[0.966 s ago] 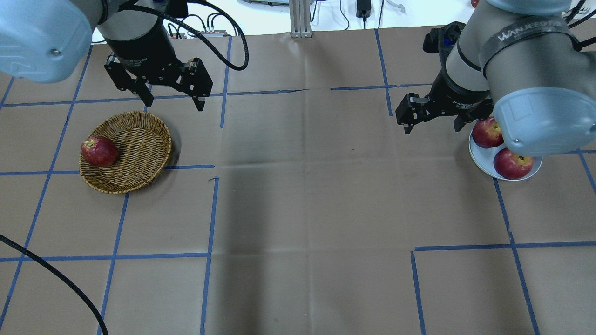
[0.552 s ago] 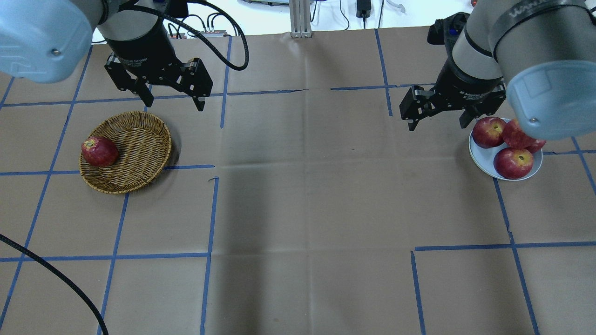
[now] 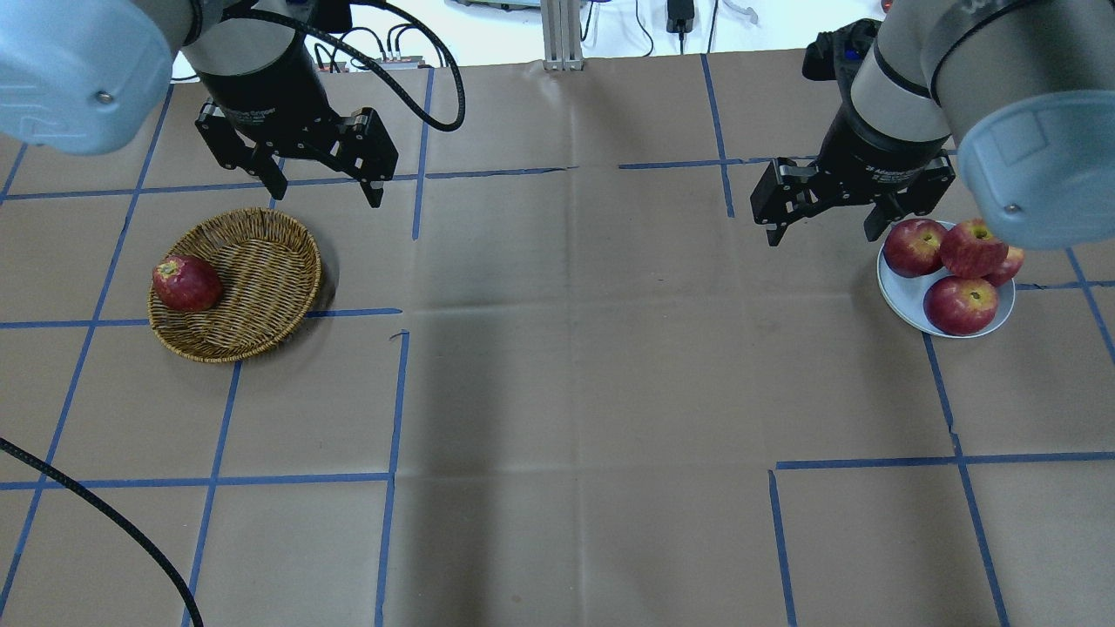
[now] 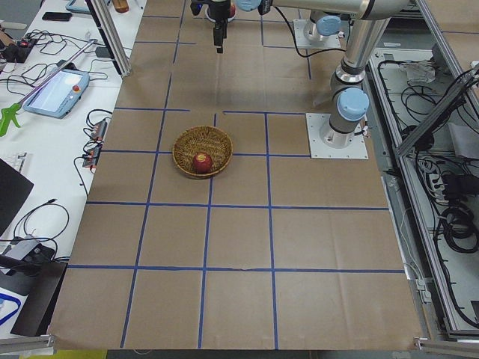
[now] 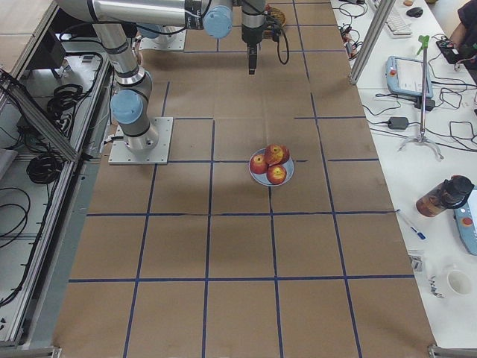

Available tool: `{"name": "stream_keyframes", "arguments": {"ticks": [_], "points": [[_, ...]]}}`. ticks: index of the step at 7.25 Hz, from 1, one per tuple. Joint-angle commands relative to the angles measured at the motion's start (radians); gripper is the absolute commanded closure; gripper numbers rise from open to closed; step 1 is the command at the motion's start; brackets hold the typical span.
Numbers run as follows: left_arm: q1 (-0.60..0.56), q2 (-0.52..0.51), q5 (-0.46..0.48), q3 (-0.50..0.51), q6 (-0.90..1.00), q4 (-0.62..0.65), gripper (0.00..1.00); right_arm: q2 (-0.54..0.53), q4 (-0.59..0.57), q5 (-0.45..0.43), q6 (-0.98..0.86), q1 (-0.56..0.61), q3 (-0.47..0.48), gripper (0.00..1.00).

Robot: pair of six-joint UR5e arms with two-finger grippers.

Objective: Transfer apple from basket to plate

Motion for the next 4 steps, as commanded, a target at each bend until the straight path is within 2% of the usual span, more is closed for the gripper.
{"name": "stream_keyframes", "arguments": {"ticks": [1, 4], "points": [[0.0, 0.001, 0.0, -0.001, 0.0, 0.0, 0.01, 0.0, -0.001, 0.0, 0.0, 0.0, 0.001, 0.0], [0.0, 0.001, 0.0, -0.001, 0.0, 0.0, 0.01, 0.006, -0.007, 0.0, -0.003, 0.0, 0.0, 0.0]]}}
